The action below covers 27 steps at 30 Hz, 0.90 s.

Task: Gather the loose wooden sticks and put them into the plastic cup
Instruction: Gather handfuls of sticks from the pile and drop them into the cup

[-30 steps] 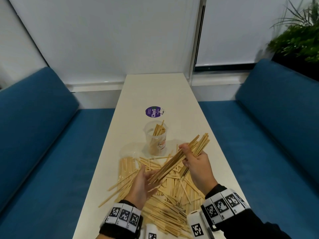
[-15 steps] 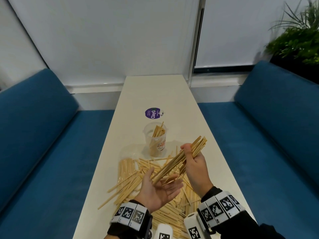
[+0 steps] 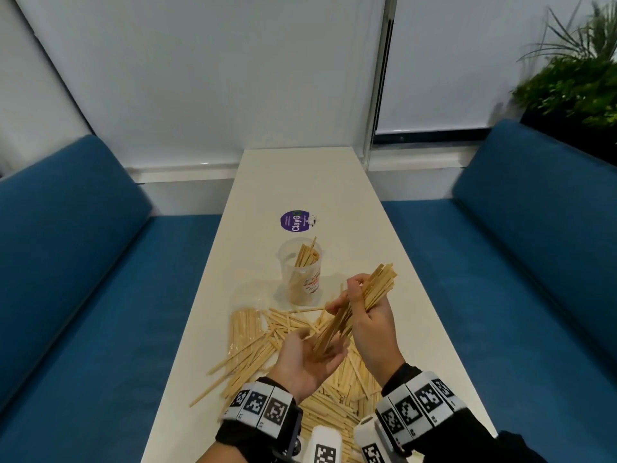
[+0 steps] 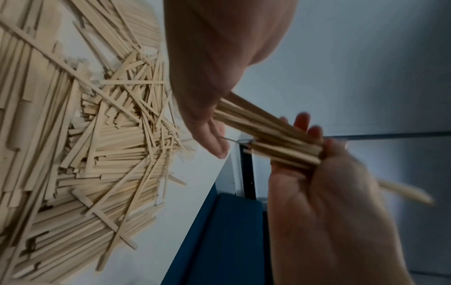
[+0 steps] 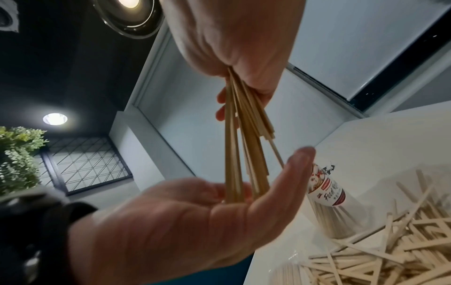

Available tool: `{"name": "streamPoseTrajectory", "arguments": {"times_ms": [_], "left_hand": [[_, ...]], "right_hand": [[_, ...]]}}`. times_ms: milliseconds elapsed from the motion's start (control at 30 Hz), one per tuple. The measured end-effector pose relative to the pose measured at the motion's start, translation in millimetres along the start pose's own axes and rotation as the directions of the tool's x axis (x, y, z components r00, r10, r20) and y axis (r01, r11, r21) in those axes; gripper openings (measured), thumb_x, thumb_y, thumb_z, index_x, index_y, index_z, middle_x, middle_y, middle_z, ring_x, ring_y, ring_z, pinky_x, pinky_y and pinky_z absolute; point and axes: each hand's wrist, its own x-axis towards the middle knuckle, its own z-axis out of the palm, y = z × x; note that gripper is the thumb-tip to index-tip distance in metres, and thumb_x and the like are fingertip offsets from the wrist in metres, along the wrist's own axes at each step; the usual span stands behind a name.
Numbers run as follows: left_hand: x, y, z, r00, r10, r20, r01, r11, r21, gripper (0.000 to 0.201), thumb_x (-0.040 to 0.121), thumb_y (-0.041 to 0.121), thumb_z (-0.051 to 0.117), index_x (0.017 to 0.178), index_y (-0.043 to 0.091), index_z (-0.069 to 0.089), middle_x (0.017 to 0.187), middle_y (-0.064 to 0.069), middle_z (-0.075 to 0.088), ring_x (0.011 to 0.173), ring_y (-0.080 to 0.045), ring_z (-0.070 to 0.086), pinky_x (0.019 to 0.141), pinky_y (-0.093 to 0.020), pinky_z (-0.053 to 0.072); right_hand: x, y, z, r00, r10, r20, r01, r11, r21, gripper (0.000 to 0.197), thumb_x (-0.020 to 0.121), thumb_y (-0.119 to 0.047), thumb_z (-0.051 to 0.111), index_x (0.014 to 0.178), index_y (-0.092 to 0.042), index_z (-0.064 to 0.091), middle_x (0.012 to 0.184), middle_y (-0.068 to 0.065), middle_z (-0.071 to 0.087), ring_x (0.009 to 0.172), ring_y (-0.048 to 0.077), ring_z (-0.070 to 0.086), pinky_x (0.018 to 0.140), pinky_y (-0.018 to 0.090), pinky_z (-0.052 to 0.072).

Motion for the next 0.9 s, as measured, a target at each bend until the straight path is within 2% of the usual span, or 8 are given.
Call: {"name": "streamPoseTrajectory", "arguments": {"times_ms": [67,167,267,333,467,600,733,900], "left_hand": [[-1.4,-3.5,4.4,1.0,-0.005,0.02,0.005,1.0,0.017,0.037,0.098,0.018,0.033,0.09,-0.008,0.057,0.068,-0.022,0.067,0.066,-0.031,0.067,0.078,-0.042,0.054],[-6.5,-5.1,11.6,0.997,0.0,0.073,-0.003,0.999,0.042,0.031,0.098,0.016,0.034,0.097,-0.003,0.059,0.074,-0.021,0.07,0.071,-0.031,0.069,0.072,-0.043,0.057],[-10.3,-4.6,18.3,0.993,0.035,0.11,-0.041,0.998,0.054,0.028,0.097,0.02,0.041,0.101,0.004,0.063,0.083,-0.019,0.072,0.071,-0.029,0.072,0.066,-0.041,0.058],[-11.3,-4.0,20.2,0.992,0.043,0.123,-0.051,0.996,0.066,0.028,0.097,0.02,0.041,0.1,0.004,0.063,0.083,-0.018,0.072,0.071,-0.028,0.072,0.065,-0.04,0.058],[-10.6,-5.5,19.3,0.994,0.002,0.106,-0.015,0.992,0.124,0.029,0.097,0.013,0.037,0.092,0.0,0.063,0.079,-0.019,0.071,0.081,-0.03,0.067,0.078,-0.043,0.054],[-6.5,-10.3,17.5,0.994,-0.04,0.102,0.026,0.991,0.13,0.029,0.097,0.014,0.035,0.082,0.002,0.056,0.059,-0.013,0.061,0.053,-0.022,0.06,0.071,-0.042,0.053],[-5.9,-9.4,23.0,0.99,0.004,0.141,-0.018,0.995,0.098,0.031,0.096,0.018,0.038,0.085,0.002,0.062,0.077,-0.013,0.064,0.074,-0.024,0.064,0.063,-0.037,0.057],[-1.9,-6.3,20.9,0.99,0.061,0.126,-0.074,0.992,0.098,0.025,0.09,0.015,0.041,0.09,0.001,0.062,0.083,-0.015,0.059,0.078,-0.024,0.057,0.075,-0.037,0.05]], "right_hand": [[-1.9,1.4,3.5,0.999,0.014,0.033,-0.014,1.0,0.008,0.024,0.083,-0.038,0.055,0.101,-0.021,0.054,0.063,0.001,0.063,0.068,0.021,0.065,0.072,0.036,0.056],[-4.1,2.9,5.8,0.992,0.096,0.078,-0.097,0.995,0.011,0.033,0.076,-0.041,0.062,0.102,-0.022,0.059,0.064,0.001,0.063,0.067,0.02,0.065,0.07,0.037,0.057],[-5.1,2.0,5.1,0.982,0.179,0.068,-0.181,0.983,0.03,0.032,0.069,-0.04,0.068,0.084,-0.011,0.065,0.064,0.006,0.064,0.063,0.019,0.064,0.063,0.029,0.056],[-4.2,1.5,4.0,0.975,0.21,0.075,-0.213,0.977,0.031,0.032,0.069,-0.042,0.068,0.07,-0.01,0.064,0.063,0.008,0.065,0.062,0.021,0.063,0.064,0.03,0.056],[-0.8,-1.0,3.5,0.973,0.227,0.042,-0.23,0.971,0.062,0.043,0.068,-0.051,0.066,0.061,-0.012,0.05,0.047,0.005,0.05,0.044,0.018,0.05,0.052,0.031,0.048],[0.2,-6.1,7.6,0.973,0.229,0.022,-0.23,0.962,0.146,0.044,0.074,-0.049,0.059,0.056,-0.014,0.04,0.039,-0.001,0.032,0.036,0.014,0.031,0.043,0.026,0.033],[-4.9,-9.1,13.0,0.974,0.215,0.069,-0.221,0.971,0.091,0.042,0.071,-0.048,0.061,0.054,-0.014,0.045,0.041,0.001,0.039,0.039,0.014,0.039,0.046,0.024,0.041],[-4.3,-9.4,9.9,0.978,0.18,0.106,-0.187,0.98,0.064,0.042,0.072,-0.048,0.063,0.051,-0.016,0.046,0.041,0.002,0.041,0.04,0.017,0.041,0.049,0.027,0.041]]}}
